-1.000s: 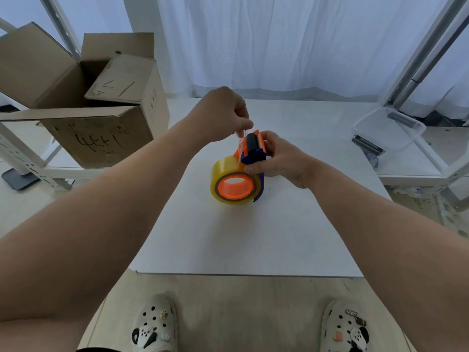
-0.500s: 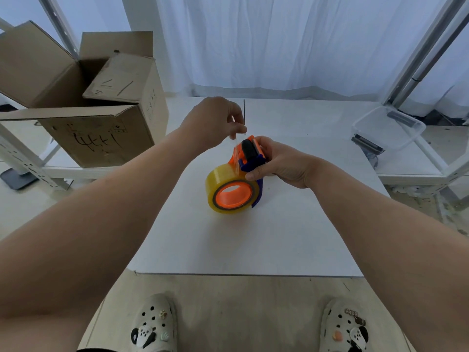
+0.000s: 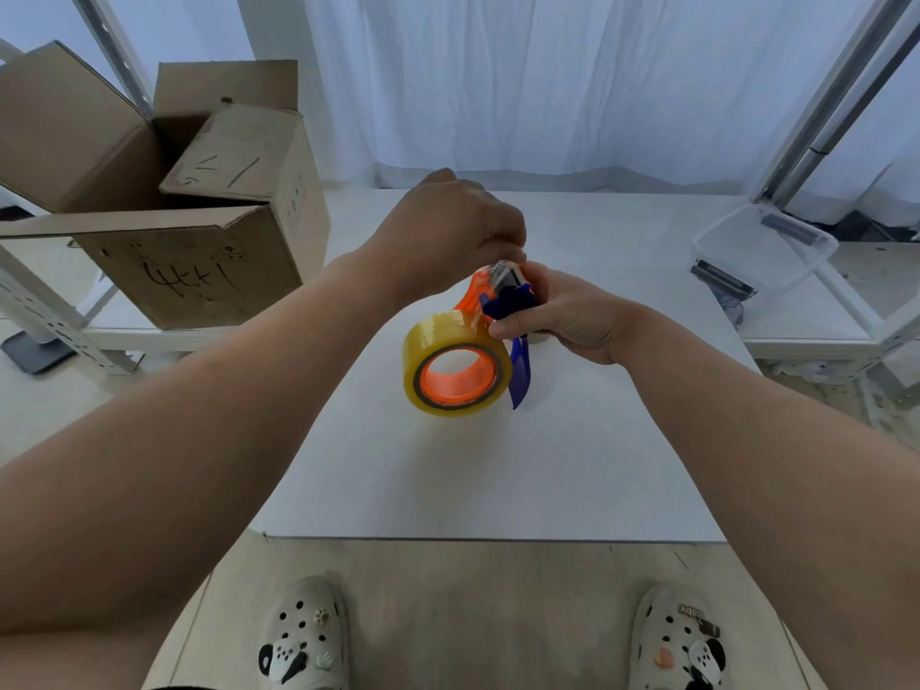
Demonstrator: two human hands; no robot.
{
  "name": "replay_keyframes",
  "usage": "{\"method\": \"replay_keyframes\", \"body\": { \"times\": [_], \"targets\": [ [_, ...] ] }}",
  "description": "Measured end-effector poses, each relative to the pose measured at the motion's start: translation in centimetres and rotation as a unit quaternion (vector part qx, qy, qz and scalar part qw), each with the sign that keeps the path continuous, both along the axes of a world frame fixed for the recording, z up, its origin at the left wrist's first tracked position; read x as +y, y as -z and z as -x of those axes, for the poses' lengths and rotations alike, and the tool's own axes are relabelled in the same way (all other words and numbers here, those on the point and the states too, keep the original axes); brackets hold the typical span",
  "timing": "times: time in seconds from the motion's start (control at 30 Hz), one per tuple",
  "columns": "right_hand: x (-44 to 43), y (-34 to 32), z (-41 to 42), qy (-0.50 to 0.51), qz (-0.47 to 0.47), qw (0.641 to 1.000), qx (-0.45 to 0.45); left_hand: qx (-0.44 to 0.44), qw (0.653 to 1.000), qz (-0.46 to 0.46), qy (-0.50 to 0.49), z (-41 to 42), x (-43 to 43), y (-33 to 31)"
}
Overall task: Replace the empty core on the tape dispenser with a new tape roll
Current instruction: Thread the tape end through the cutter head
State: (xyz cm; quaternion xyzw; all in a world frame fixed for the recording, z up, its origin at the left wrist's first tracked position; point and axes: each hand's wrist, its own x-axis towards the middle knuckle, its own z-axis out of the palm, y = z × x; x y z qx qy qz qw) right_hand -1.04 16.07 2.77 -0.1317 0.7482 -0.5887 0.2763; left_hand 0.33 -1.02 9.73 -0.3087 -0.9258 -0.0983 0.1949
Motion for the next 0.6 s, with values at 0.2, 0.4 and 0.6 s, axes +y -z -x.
{"method": "replay_keyframes", "body": {
  "times": [0.2, 0.4, 0.6],
  "targets": [
    [-0.2, 0.2, -0.6, -0.015, -0.036, 0.999, 0.037, -0.094, 0.99, 0.004, -0.101, 0.7, -0.5, 0.1],
    [-1.2, 0.0, -0.6, -0.008, -0.072, 0.995, 0.074, -0.155, 0.975, -0.049, -0.15, 0.7, -0.1, -0.5],
    [-1.5, -0.2, -1.0, 0.0, -0.078, 0.992, 0.095, -0.148, 0.968, -0.096, -0.178, 0.5, 0.3, 0.0]
  ]
}}
